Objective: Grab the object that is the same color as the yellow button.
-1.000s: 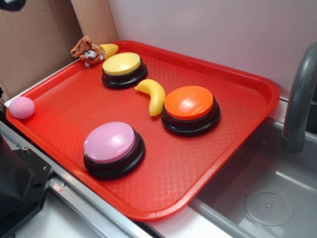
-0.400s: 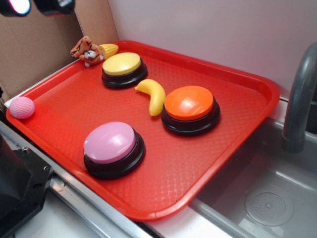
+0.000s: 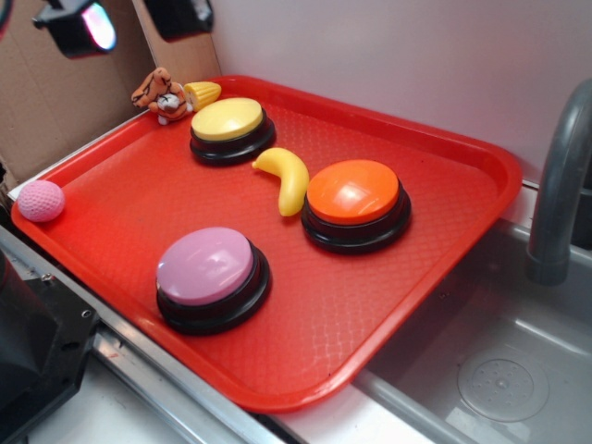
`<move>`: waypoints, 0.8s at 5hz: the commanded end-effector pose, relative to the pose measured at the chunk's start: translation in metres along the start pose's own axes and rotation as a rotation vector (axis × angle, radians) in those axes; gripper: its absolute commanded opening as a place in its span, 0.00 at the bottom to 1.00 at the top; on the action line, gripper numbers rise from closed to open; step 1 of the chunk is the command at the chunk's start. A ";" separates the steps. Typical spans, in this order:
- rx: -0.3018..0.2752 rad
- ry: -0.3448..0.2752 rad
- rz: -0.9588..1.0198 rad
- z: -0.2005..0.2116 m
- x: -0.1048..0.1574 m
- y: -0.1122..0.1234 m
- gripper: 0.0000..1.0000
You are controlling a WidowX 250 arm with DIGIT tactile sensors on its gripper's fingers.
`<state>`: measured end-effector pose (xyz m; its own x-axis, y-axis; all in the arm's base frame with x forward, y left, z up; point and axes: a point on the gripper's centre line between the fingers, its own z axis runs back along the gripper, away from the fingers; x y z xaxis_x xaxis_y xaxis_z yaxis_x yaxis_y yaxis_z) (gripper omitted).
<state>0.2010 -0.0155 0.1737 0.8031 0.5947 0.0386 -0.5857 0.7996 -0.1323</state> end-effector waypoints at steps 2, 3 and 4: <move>0.068 -0.083 0.376 -0.061 0.047 -0.027 1.00; 0.072 -0.089 0.430 -0.086 0.058 -0.033 1.00; 0.080 -0.082 0.440 -0.107 0.064 -0.039 1.00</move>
<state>0.2796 -0.0225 0.0603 0.4704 0.8809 0.0520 -0.8810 0.4721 -0.0289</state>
